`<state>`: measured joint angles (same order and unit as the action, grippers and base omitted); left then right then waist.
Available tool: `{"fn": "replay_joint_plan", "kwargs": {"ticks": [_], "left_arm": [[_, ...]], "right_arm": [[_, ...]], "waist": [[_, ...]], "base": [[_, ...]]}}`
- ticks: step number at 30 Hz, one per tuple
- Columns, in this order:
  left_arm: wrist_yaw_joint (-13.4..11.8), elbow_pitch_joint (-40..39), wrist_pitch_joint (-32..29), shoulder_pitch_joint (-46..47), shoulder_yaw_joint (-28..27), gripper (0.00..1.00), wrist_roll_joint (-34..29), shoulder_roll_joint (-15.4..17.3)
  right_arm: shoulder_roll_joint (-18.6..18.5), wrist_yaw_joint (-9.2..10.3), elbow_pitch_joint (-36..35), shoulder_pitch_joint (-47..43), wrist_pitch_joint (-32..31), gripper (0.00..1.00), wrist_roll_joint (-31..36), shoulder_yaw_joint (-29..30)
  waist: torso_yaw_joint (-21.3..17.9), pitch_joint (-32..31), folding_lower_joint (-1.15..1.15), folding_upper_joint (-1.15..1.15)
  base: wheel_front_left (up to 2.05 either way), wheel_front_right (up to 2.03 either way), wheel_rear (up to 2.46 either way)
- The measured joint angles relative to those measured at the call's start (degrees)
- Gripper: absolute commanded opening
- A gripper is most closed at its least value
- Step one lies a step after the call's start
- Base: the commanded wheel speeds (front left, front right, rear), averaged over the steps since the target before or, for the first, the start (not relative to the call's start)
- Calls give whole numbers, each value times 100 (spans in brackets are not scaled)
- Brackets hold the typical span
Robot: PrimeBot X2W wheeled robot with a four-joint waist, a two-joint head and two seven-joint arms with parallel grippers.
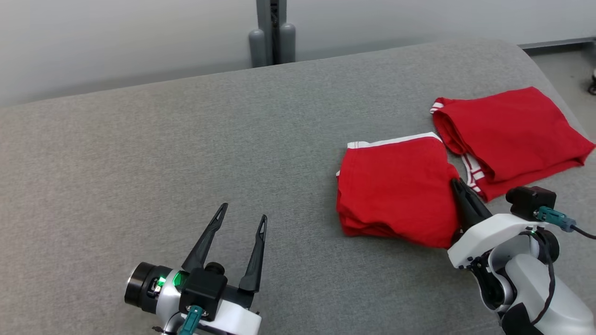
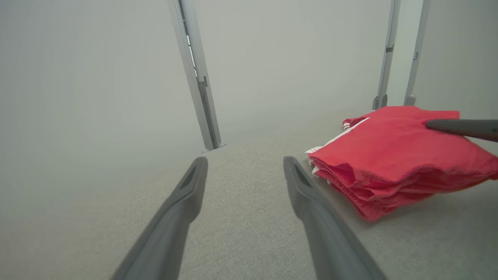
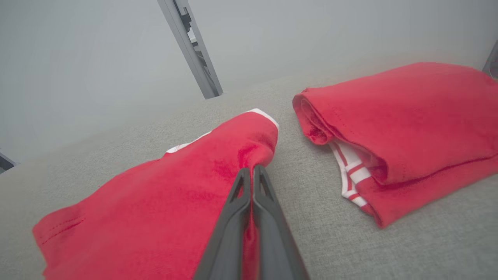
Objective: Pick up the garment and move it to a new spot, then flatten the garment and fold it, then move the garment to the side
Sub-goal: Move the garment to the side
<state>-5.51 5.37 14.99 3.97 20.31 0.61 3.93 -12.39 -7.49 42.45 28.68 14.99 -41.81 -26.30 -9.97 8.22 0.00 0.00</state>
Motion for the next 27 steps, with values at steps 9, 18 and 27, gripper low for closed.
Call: {"fn": "replay_joint_plan", "kwargs": {"ticks": [9, 18, 27], "left_arm": [[23, 24, 0, 60, 12, 100, -11, 74], [22, 53, 0, 118, 38, 100, -12, 96], [40, 73, 0, 216, 90, 100, -12, 122]], "right_arm": [[140, 0, -115, -94, 0, 0, 176, 129], [176, 0, -122, -104, 0, 0, 232, 113], [100, 0, -116, 49, 0, 0, 328, 5]], "waist": [[-576, 104, 0, 0], [-868, 155, 0, 0], [-767, 241, 0, 0]], "base": [[0, 0, 0], [0, 0, 0], [0, 0, 0]]}}
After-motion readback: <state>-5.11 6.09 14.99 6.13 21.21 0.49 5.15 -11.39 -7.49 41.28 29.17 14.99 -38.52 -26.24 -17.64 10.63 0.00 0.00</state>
